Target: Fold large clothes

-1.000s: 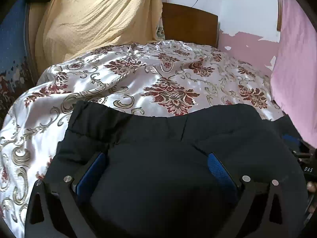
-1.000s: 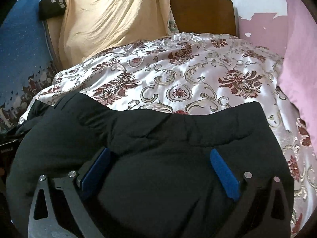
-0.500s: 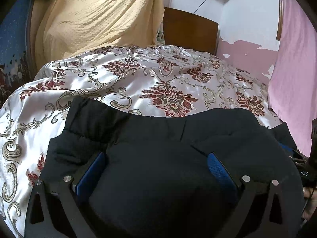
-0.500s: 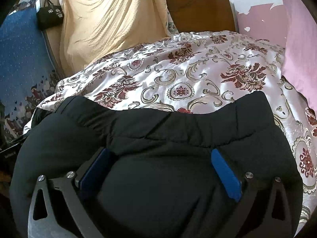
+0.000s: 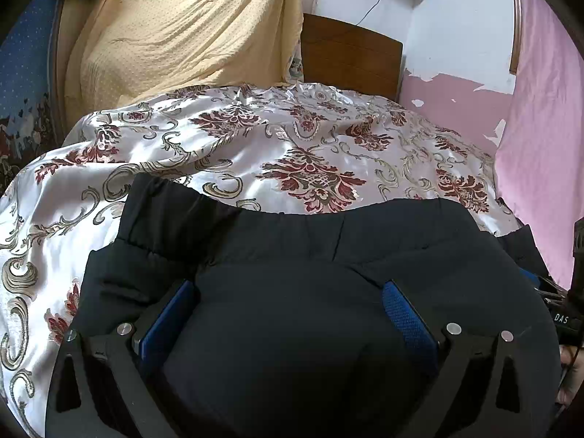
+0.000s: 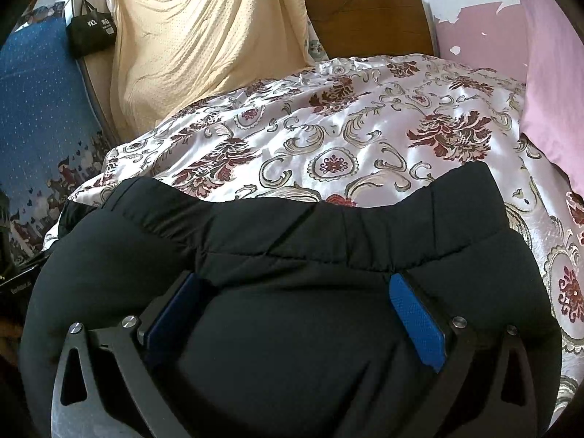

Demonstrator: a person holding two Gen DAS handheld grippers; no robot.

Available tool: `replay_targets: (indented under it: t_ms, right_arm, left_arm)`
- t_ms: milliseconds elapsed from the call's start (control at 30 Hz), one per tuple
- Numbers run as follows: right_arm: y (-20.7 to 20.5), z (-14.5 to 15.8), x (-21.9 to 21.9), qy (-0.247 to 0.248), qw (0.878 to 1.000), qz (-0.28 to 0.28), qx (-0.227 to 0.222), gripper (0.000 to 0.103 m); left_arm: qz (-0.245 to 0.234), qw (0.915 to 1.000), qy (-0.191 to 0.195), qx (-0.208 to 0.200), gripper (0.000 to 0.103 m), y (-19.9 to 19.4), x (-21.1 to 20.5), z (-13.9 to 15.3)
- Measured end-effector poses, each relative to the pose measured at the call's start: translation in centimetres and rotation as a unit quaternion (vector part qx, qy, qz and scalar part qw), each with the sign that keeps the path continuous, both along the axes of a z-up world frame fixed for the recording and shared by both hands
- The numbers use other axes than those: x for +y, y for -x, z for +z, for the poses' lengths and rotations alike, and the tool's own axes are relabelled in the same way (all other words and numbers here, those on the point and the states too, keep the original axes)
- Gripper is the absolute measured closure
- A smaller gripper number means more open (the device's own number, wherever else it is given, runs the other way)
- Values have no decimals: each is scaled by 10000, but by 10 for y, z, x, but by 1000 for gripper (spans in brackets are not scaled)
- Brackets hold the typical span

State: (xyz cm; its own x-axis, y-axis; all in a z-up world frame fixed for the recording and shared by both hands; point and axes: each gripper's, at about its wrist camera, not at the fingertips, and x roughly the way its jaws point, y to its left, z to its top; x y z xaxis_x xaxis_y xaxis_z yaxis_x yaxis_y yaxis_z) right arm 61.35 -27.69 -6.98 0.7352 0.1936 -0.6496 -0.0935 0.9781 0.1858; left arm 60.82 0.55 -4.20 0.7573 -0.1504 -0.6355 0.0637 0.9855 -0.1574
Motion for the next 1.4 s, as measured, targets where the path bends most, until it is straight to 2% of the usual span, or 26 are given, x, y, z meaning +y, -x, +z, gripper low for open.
replay_targets:
  t_ms: [1167,1300,1400]
  right_arm:
    - [-1,-6,3,-29,10000,1,59,1]
    - [9,3,5,31,10000,61,10,1]
    - [27,24,0,-33,9996,160,-243,1]
  left_arm:
    - [-25,10000,-7,45,0,-3,0,-4]
    - [50,9998,-42,167,0,-2,7,-4]
    - [131,9998,-119,75,0,10,14,7]
